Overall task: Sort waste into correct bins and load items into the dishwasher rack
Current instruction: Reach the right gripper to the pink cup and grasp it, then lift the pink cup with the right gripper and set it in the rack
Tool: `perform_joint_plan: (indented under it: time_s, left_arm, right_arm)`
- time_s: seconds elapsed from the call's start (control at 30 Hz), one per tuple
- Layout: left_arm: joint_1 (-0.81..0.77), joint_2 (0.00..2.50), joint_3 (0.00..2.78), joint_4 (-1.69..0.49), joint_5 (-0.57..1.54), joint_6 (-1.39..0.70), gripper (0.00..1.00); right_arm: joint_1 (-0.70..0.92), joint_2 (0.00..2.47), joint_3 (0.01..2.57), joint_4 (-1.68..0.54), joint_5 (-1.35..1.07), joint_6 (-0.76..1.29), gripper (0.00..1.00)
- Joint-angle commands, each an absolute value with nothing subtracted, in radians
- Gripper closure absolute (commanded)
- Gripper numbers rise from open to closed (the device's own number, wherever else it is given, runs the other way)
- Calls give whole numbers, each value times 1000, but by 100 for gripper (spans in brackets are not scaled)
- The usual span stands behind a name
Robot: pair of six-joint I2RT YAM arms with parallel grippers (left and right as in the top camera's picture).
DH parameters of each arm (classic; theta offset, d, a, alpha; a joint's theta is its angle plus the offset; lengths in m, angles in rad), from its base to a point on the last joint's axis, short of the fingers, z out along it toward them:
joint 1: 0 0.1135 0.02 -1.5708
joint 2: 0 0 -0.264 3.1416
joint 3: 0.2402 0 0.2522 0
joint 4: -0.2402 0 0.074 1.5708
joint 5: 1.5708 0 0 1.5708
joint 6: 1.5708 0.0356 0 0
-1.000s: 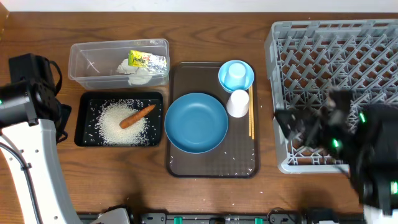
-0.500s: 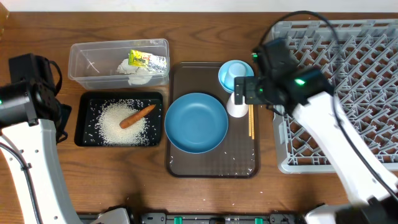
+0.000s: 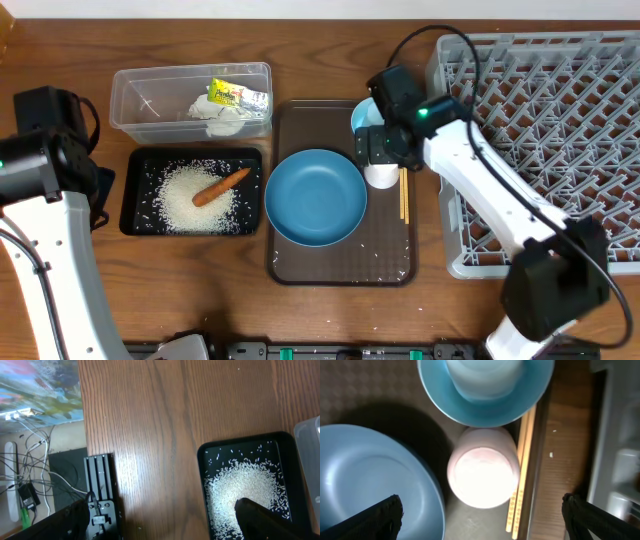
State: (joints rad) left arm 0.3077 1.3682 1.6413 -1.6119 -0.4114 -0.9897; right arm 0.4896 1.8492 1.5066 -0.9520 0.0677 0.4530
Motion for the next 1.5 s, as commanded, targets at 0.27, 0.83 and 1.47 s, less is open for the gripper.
perform_joint_plan:
  time_s: [0.27, 0.83, 1.47]
  left_arm:
    - [314, 1368, 1640, -1689, -435, -984, 5]
    - [314, 1368, 1640, -1689, -435, -984, 5]
    - [314, 1368, 1640, -1689, -435, -984, 5]
  right_arm:
    - [498, 1952, 1524, -936, 81, 493, 1]
    - [483, 2009, 1522, -879, 81, 493, 21]
    - [441, 1847, 1597, -956, 78, 472, 47]
